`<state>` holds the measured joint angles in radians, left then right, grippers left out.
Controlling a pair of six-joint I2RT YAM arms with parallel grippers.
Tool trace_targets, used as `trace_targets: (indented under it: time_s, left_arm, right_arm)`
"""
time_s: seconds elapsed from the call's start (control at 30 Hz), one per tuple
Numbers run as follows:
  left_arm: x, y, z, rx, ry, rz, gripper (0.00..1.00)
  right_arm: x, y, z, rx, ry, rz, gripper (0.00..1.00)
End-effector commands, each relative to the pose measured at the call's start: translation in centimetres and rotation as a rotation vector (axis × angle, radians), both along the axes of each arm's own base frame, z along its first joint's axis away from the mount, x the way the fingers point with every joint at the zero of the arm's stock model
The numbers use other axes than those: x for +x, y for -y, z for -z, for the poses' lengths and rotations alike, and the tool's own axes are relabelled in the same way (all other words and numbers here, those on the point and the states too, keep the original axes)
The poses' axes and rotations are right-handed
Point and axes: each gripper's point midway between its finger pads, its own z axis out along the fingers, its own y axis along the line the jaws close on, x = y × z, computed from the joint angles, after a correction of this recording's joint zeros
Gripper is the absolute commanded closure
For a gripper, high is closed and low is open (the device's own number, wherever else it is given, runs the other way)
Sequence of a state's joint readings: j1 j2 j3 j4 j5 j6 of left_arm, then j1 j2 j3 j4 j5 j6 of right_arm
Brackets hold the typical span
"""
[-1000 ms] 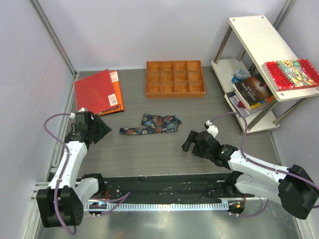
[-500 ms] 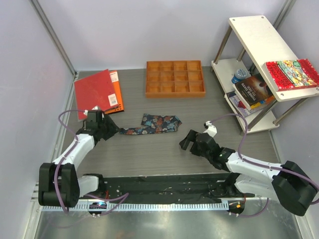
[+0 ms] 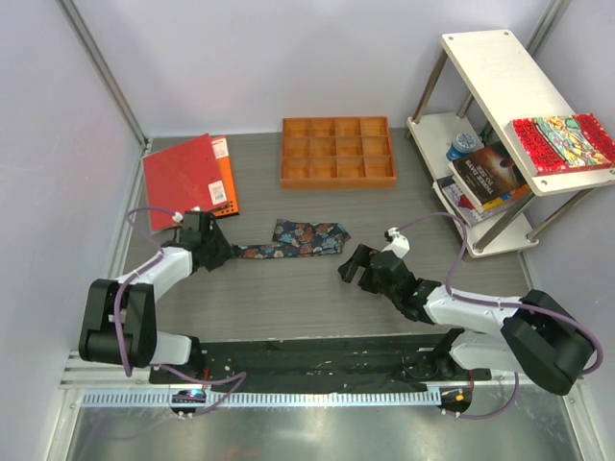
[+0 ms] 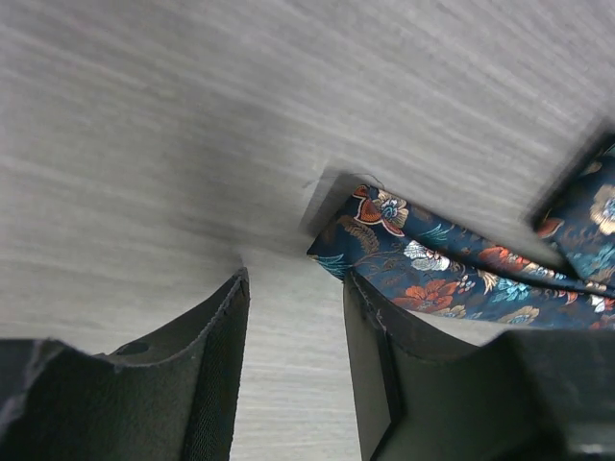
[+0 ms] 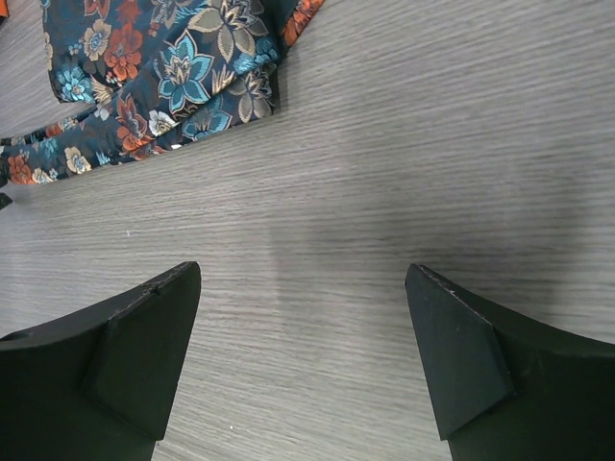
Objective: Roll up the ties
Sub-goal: Flatten out the tie at the center of the board.
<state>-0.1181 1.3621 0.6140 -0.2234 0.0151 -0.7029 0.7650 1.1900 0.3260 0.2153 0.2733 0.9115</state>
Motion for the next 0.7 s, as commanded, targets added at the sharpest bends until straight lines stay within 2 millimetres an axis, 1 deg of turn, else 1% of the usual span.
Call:
trace_targets:
  time_s: [0.0, 0.2, 0.37, 0.43, 0.57, 0.63, 0.67]
  left_arm:
    - [2.6, -0.2, -1.1, 0.029, 0.075, -0.005, 0.55]
    - [3.0, 0.0, -1.7, 0.039, 0.098, 0.006, 0.52]
    - [3.2, -0.1, -3.3, 0.050, 0.153, 0.006, 0.50]
    - [3.3, -0.2, -3.1, 0.059, 0.143, 0.008, 0.50]
    - [3.5, -0.1, -1.6, 0.059, 0.093, 0.008, 0.52]
    - [3.6, 0.2, -1.3, 0.052, 0.090, 0.014, 0.52]
    - [3.7, 0.3, -0.9, 0.049, 0.082, 0.017, 0.53]
  right_arm:
    - [-2.8, 2.0, 4.3, -0.136, -0.143, -0.038, 0.06]
    - [-2.8, 1.7, 4.5, -0.138, -0.147, -0.055, 0.06]
    - [-2.9, 1.5, 4.7, -0.143, -0.153, -0.067, 0.06]
    - [-2.7, 1.4, 4.6, -0.142, -0.154, -0.066, 0.06]
    - [-2.9, 1.3, 5.0, -0.151, -0.169, -0.080, 0.06]
    - [-2.8, 1.1, 5.0, -0.153, -0.170, -0.085, 0.06]
    - [-2.8, 1.1, 5.0, -0.153, -0.170, -0.086, 0.06]
